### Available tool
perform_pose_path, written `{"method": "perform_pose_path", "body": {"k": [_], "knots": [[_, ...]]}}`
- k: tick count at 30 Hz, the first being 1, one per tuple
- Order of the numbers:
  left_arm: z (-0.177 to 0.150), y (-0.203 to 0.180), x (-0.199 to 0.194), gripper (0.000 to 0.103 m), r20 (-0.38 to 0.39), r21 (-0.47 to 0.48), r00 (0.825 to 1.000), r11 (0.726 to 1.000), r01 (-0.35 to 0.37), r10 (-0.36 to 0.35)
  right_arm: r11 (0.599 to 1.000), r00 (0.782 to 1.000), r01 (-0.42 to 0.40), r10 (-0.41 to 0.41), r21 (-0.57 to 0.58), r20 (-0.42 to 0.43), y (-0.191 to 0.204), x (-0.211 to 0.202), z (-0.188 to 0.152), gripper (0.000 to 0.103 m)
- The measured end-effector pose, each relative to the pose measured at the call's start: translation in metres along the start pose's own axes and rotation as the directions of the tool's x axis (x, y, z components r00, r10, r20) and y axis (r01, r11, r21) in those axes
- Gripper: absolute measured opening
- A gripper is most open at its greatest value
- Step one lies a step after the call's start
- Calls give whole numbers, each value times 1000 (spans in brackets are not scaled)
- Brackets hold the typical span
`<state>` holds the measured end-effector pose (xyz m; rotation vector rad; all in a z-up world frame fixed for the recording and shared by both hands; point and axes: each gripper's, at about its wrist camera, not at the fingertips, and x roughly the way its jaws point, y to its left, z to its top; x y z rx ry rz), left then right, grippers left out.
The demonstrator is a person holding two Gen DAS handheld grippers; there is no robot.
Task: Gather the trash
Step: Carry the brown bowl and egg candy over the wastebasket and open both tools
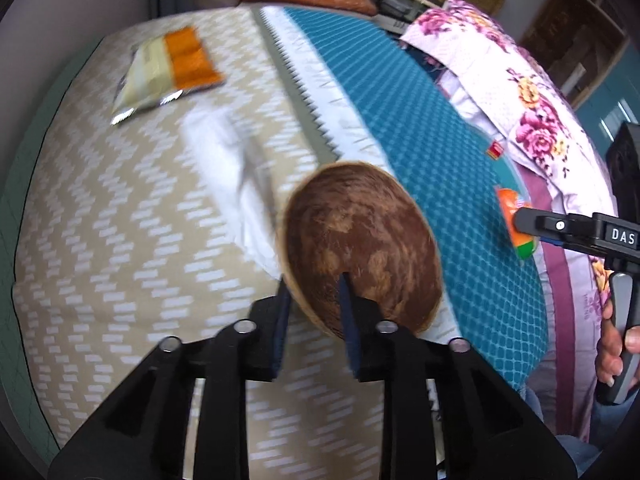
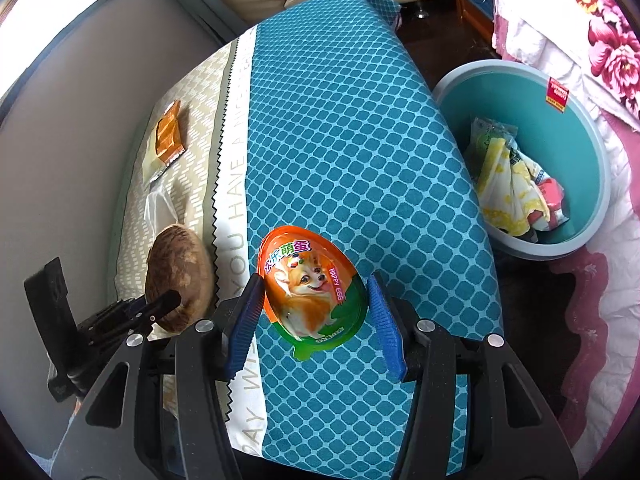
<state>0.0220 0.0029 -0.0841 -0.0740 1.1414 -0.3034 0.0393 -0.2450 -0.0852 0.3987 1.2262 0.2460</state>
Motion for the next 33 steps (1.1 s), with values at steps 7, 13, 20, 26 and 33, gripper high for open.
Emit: {"method": "perform_pose_path", "body": {"k": [7, 13, 20, 26, 33], "knots": [[17, -19, 25, 20, -47, 3, 999, 1000, 6, -6, 1000, 999, -13, 13, 21, 33, -13, -10, -2, 51], [27, -42, 17, 8, -4, 41, 998, 997, -65, 65, 998, 995, -5, -1, 67, 95, -38, -30, 3, 51], [23, -62, 0, 8, 11, 105, 1000, 994, 7, -8, 991, 988, -20, 0, 129, 154, -70, -47, 10, 51], [33, -73, 8, 8, -13, 100, 1000, 995, 10, -9, 988, 984, -38, 11, 149, 177, -86, -56, 14, 51], [72, -117, 17, 8, 9, 187, 1000, 982, 25, -27, 981, 971, -11, -35, 191, 238, -108, -76, 21, 51]]}}
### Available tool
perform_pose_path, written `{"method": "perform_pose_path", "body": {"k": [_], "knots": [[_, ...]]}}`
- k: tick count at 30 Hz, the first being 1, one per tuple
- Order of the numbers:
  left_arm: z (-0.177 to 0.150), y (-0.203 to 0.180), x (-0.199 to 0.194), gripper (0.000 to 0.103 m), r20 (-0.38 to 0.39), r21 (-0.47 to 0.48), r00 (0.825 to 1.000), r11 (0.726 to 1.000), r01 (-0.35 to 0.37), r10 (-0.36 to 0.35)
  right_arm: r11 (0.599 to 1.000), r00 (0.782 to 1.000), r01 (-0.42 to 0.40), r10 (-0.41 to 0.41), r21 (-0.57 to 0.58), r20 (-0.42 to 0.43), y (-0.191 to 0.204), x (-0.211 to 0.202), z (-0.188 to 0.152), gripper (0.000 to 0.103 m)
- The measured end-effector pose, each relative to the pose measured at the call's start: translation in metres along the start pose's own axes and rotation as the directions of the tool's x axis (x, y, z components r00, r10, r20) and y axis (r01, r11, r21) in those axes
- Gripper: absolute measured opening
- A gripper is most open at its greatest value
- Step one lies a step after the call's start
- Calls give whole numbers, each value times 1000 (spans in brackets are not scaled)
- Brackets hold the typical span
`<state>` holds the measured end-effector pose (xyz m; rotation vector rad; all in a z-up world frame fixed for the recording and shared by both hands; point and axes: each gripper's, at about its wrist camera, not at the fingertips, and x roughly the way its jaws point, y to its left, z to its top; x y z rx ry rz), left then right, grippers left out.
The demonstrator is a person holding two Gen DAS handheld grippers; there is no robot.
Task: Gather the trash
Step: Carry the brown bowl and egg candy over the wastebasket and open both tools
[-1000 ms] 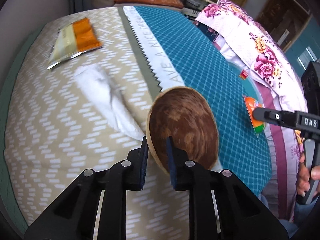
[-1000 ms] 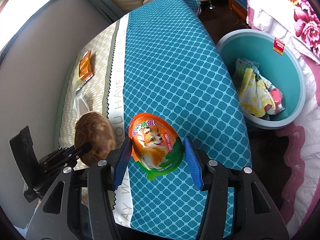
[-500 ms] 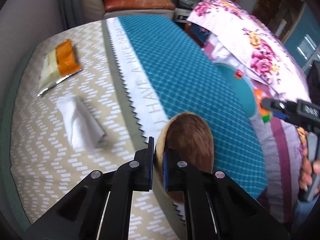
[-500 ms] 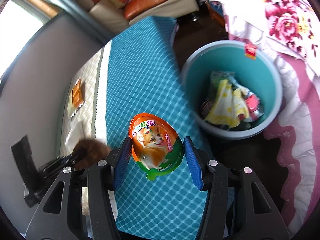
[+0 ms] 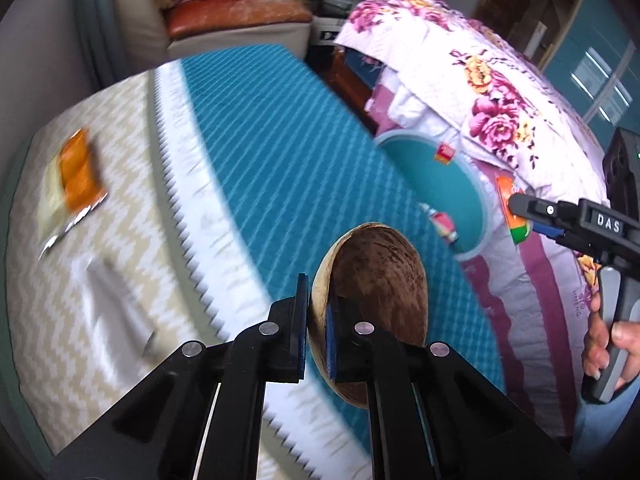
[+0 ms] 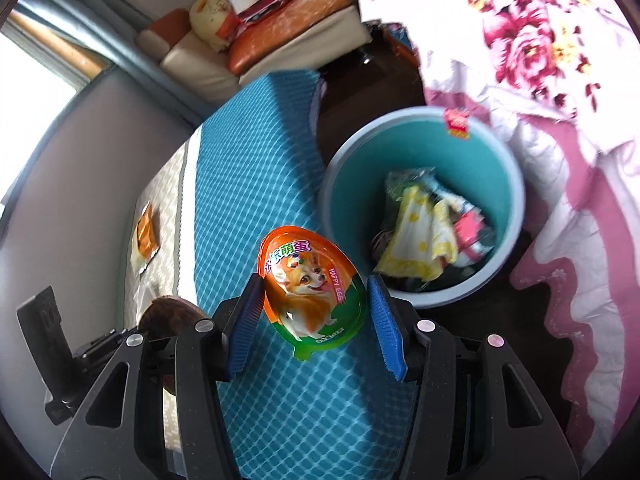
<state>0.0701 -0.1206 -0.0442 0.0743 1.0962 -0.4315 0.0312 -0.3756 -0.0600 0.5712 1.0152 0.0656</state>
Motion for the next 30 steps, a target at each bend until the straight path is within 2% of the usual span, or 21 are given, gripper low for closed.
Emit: {"method": "perform_pose_path", "body": {"k": [6, 12, 23, 27, 29, 30], "knots": [[39, -47, 34, 8, -9, 70, 999, 997, 42, -41, 997, 997, 51, -54, 59, 51, -30, -15, 17, 51], [68, -87, 71, 8, -36, 128, 997, 989, 73, -69, 991, 994, 83, -89, 101, 57, -54, -18, 32, 51], [78, -123, 126, 11, -114, 199, 990, 975, 99, -77, 982, 989, 142, -146, 124, 24, -80, -9, 47, 51], [76, -124, 130, 26, -102, 206, 992, 974, 94, -75, 981, 988, 151, -153, 124, 7, -82, -3, 46, 51], [75, -123, 129, 48, -92, 207, 993, 974, 88, -70, 981, 988, 153, -154, 121, -1, -80, 1, 46, 51], [75, -122, 127, 53, -84, 208, 994, 975, 82, -66, 981, 988, 153, -154, 120, -3, -79, 2, 46, 51]]}}
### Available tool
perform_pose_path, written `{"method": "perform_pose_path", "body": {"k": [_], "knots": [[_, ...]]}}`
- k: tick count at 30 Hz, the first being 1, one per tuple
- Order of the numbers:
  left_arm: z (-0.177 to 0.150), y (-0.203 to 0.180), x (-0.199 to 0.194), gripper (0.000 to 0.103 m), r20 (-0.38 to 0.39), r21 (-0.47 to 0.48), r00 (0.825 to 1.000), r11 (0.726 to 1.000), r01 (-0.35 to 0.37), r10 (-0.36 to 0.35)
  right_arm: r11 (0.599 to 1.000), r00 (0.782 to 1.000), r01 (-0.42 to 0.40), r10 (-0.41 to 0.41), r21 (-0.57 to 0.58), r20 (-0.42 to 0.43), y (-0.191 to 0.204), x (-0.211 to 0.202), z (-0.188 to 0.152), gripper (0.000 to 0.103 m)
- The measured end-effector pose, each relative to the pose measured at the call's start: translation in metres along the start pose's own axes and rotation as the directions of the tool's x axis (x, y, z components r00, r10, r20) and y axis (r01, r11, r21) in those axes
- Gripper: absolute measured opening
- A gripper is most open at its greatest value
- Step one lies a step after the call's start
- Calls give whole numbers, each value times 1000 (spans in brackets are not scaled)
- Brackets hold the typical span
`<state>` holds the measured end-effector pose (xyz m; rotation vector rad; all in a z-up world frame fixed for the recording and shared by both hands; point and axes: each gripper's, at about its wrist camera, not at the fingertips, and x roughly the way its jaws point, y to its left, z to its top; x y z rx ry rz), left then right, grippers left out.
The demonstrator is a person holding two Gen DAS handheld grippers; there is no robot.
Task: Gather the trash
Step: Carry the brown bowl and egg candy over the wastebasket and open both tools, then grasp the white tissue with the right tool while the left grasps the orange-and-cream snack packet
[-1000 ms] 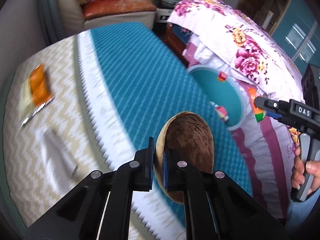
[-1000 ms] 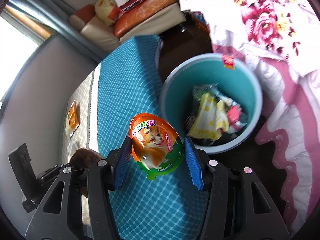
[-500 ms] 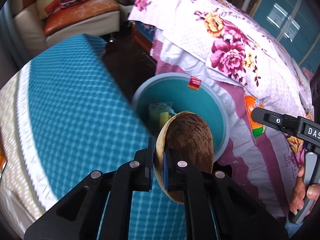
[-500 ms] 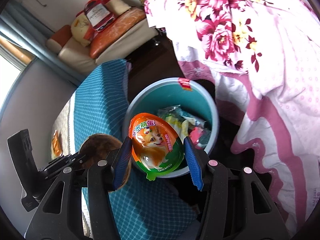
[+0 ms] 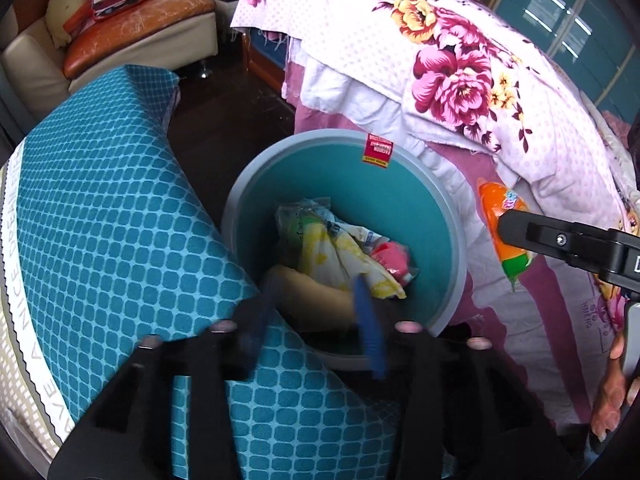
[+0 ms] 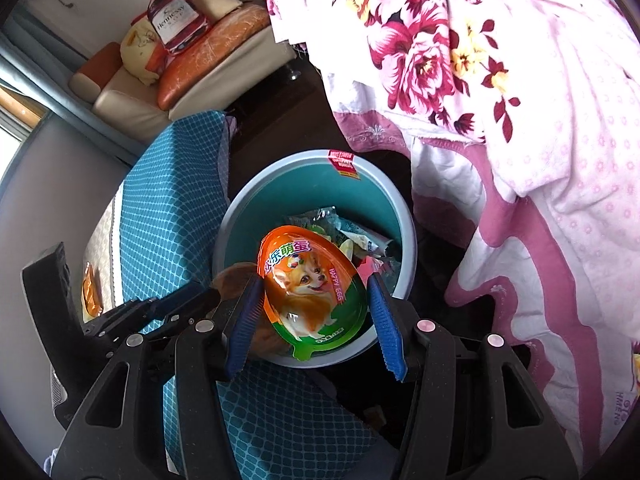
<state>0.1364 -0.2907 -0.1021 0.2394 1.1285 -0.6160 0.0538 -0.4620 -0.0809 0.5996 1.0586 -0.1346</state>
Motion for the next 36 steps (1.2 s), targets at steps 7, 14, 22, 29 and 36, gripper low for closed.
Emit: {"method": "perform_pose_path", "body": {"k": [7, 14, 22, 29, 36], "knots": [[-9, 12, -19, 77, 19, -26, 1000, 1000, -4, 4, 1000, 1000, 2, -2, -15, -11, 12, 8, -1, 51], [-28, 37, -51, 91, 58, -60, 998, 998, -24, 27, 1000, 1000, 15, -15, -27, -5, 22, 9, -1, 51], [-48, 72, -64, 92, 40, -150, 999, 988, -20, 26, 998, 1000, 21, -21, -59, -15, 39, 19, 5, 51], [-61, 91, -69, 92, 35, -211, 999, 977, -9, 16, 995, 999, 27, -29, -99, -23, 64, 36, 17, 52], [-68, 110, -74, 93, 39, -253, 999, 967, -3, 13, 994, 999, 31, -35, -106, -32, 79, 39, 18, 73]]}}
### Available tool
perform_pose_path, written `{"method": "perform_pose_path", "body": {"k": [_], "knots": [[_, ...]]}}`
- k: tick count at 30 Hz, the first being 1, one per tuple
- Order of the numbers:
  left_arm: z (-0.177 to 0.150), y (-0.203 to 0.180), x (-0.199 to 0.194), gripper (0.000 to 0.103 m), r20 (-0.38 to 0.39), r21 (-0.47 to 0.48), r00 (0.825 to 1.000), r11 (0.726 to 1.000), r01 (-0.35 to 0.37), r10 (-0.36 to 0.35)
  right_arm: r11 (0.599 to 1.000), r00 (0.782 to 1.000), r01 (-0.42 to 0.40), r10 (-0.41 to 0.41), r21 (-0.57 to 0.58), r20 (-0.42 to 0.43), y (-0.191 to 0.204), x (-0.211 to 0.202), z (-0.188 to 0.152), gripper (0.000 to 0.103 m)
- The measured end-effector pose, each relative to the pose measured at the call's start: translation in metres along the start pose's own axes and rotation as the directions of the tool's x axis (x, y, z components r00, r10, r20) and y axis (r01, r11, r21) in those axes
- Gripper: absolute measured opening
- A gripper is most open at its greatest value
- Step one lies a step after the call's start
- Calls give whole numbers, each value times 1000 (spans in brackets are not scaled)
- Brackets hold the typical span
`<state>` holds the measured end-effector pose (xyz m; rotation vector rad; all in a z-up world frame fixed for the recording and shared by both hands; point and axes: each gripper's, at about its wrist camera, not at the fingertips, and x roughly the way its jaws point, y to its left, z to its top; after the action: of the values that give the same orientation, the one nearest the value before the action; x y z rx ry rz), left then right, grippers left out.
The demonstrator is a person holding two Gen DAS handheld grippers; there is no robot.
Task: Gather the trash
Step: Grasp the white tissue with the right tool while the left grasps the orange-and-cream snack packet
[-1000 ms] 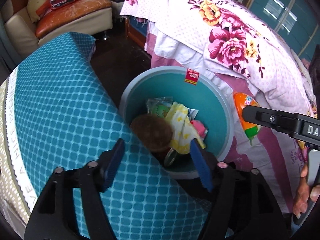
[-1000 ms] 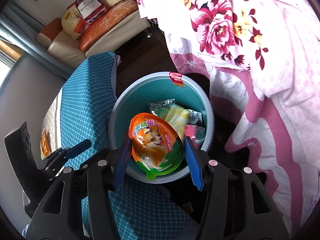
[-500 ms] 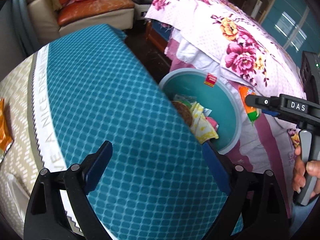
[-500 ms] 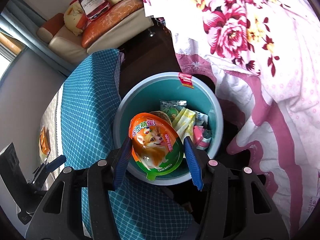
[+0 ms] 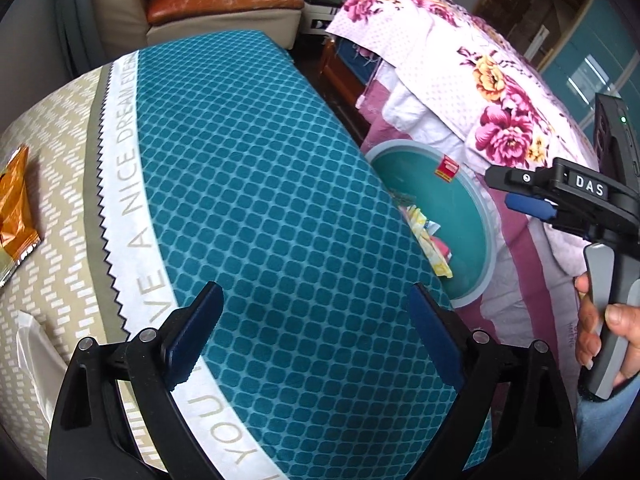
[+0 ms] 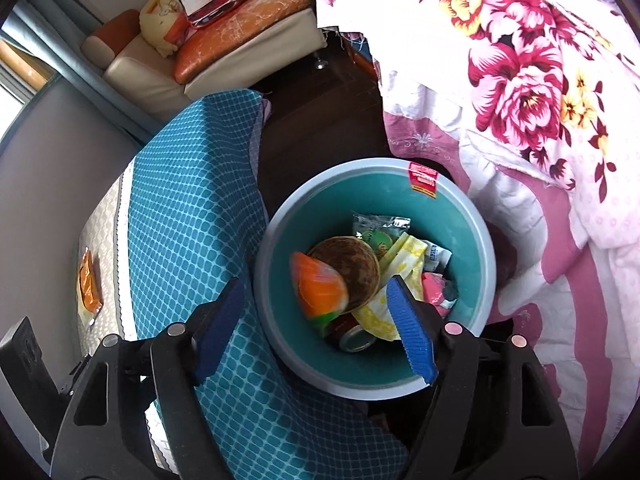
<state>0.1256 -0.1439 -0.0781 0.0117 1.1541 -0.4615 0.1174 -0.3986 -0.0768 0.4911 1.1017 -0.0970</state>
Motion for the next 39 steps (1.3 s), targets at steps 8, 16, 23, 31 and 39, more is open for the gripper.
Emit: {"method": "perform_pose_path", "body": {"k": [8, 16, 23, 31, 39], "knots": [[-9, 17, -10, 93, 0, -24, 1000, 1000, 4, -4, 1000, 1000, 22, -22, 1, -21, 13, -5, -10, 76], [-23, 48, -38, 94, 35, -76, 999, 997, -5, 8, 997, 999, 8, -12, -80, -53, 56, -10, -23, 82], [-48, 109, -70, 94, 67, -173, 996, 984, -41, 54, 980, 995, -32, 12, -199, -101, 112, -6, -41, 82], [-84, 185, -100, 96, 87, -296, 990, 951, -85, 115, 944, 986, -66, 12, -323, -167, 187, 9, -65, 82], [-118, 244, -118, 97, 95, -360, 982, 925, -122, 166, 885, 963, -144, 22, -443, -270, 267, 47, -99, 82]]}}
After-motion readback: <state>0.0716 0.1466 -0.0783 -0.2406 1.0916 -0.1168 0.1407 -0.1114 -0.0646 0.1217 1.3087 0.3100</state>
